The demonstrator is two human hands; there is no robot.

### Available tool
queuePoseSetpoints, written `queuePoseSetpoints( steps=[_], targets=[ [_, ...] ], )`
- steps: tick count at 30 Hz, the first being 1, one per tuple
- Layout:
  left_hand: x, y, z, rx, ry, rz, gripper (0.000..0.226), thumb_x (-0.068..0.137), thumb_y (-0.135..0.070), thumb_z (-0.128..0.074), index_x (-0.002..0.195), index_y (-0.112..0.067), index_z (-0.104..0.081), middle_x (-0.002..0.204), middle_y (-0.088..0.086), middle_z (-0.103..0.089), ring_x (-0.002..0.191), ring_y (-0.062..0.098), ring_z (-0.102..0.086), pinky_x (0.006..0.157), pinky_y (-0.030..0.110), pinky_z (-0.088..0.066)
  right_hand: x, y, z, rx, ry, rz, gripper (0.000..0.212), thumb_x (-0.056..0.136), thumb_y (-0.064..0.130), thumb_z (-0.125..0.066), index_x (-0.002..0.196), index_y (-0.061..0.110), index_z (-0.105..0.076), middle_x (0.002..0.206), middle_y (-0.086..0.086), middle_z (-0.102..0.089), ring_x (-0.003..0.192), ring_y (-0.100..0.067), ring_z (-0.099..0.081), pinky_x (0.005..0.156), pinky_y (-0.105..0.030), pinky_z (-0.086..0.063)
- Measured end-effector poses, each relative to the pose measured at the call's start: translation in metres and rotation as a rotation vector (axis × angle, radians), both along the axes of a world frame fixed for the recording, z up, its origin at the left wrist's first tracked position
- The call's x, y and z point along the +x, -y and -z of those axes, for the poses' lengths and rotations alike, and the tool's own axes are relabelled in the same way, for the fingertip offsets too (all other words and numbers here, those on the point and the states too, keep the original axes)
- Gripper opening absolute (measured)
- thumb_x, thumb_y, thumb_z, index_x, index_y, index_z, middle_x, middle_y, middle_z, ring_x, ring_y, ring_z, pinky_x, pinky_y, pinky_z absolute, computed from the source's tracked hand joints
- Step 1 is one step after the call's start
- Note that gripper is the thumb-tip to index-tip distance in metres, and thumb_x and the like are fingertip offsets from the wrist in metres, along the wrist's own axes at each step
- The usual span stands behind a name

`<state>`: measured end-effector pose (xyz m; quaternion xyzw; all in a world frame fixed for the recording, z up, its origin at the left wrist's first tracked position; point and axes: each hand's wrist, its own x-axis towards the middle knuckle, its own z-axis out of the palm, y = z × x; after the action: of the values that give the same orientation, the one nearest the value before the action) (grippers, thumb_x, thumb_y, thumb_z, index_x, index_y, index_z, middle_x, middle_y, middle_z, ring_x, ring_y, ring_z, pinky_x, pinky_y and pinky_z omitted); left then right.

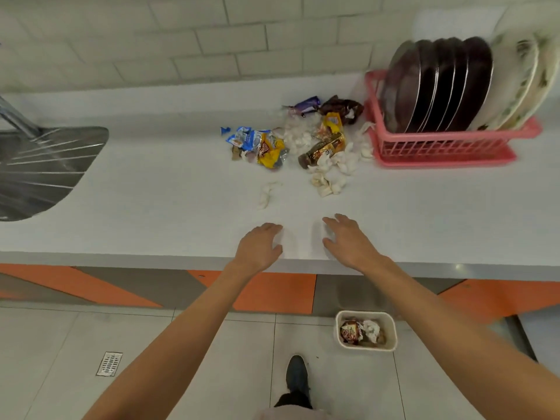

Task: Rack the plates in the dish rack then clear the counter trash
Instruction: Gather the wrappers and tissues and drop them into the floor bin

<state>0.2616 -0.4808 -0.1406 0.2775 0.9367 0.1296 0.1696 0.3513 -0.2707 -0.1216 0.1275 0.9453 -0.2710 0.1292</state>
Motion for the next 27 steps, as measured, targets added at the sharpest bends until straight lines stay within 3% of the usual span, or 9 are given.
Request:
queuePoseSetpoints(
  steps=[5, 9, 13, 16, 18, 21, 24, 27],
  targets=[
    [-0.034, -0.010, -0.010, -0.043, -0.098, 0.051, 0.039, 0.095, -0.029, -0.049, 0.134, -0.024, -0.057, 0.122, 0.004, -0.067, 0.108, 0.026, -0.062, 0.093, 0.033, -0.046, -0.037, -0.004, -0.010, 0.124, 0.123, -0.005, 0.044, 0.099, 0.027, -0.044, 0.139, 0.010, -0.045, 0.134, -0.015, -0.049, 0.119, -0.032, -0.050, 0.092, -0.035, -0.043],
    [-0.058, -0.012, -0.011, 0.039, -0.101, 0.045, 0.029, 0.094, -0.028, -0.051, 0.118, -0.029, -0.067, 0.109, -0.007, -0.071, 0.096, 0.018, -0.066, 0.084, 0.032, -0.051, -0.056, -0.010, -0.019, 0.200, 0.177, 0.004, 0.039, 0.097, 0.025, -0.046, 0.133, 0.009, -0.050, 0.131, -0.014, -0.050, 0.115, -0.031, -0.052, 0.090, -0.033, -0.044],
    [-0.094, -0.010, -0.013, 0.196, -0.208, -0.032, 0.029, 0.089, -0.018, -0.058, 0.116, -0.026, -0.066, 0.115, -0.005, -0.061, 0.100, 0.019, -0.062, 0.074, 0.032, -0.051, -0.061, -0.012, -0.020, 0.228, 0.212, 0.007, 0.039, 0.097, 0.025, -0.048, 0.132, 0.010, -0.051, 0.130, -0.013, -0.050, 0.115, -0.030, -0.053, 0.093, -0.034, -0.046],
    [-0.125, -0.011, -0.011, -0.010, -0.103, 0.025, 0.063, 0.083, -0.021, -0.068, 0.141, -0.030, -0.046, 0.141, -0.001, -0.038, 0.124, 0.023, -0.045, 0.084, 0.039, -0.052, -0.066, -0.019, -0.022, 0.180, 0.214, 0.024, 0.038, 0.096, 0.026, -0.049, 0.132, 0.014, -0.052, 0.130, -0.011, -0.048, 0.114, -0.029, -0.054, 0.092, -0.033, -0.046],
    [-0.142, -0.014, -0.010, -0.125, -0.027, 0.075, 0.075, 0.082, -0.021, -0.070, 0.148, -0.031, -0.037, 0.150, -0.001, -0.026, 0.129, 0.027, -0.039, 0.091, 0.040, -0.049, -0.074, -0.029, -0.025, 0.144, 0.154, 0.082, 0.036, 0.095, 0.027, -0.051, 0.129, 0.018, -0.054, 0.123, -0.009, -0.052, 0.110, -0.028, -0.056, 0.086, -0.032, -0.045],
    [-0.152, -0.019, 0.001, -0.086, 0.025, 0.091, 0.060, 0.082, -0.012, -0.066, 0.139, -0.025, -0.052, 0.137, 0.005, -0.042, 0.119, 0.029, -0.046, 0.094, 0.038, -0.047, -0.082, -0.038, -0.024, 0.138, -0.007, 0.177, 0.029, 0.094, 0.023, -0.052, 0.122, 0.015, -0.056, 0.101, -0.008, -0.061, 0.096, -0.028, -0.061, 0.074, -0.031, -0.046],
    [-0.156, -0.022, 0.005, 0.108, 0.020, 0.056, 0.037, 0.082, -0.002, -0.062, 0.114, -0.017, -0.070, 0.110, 0.011, -0.058, 0.104, 0.030, -0.059, 0.084, 0.034, -0.048, -0.097, -0.043, -0.022, 0.213, -0.123, 0.141, 0.037, 0.093, 0.021, -0.054, 0.129, 0.015, -0.049, 0.117, -0.009, -0.051, 0.103, -0.030, -0.056, 0.078, -0.035, -0.048],
    [-0.155, -0.024, -0.001, 0.190, 0.017, 0.008, 0.028, 0.079, 0.001, -0.062, 0.097, -0.014, -0.077, 0.096, 0.010, -0.069, 0.090, 0.027, -0.064, 0.077, 0.034, -0.052, -0.121, -0.046, -0.018, 0.355, -0.146, 0.015, 0.050, 0.091, 0.017, -0.057, 0.139, 0.017, -0.041, 0.132, -0.011, -0.038, 0.117, -0.032, -0.045, 0.085, -0.041, -0.049]
  ],
)
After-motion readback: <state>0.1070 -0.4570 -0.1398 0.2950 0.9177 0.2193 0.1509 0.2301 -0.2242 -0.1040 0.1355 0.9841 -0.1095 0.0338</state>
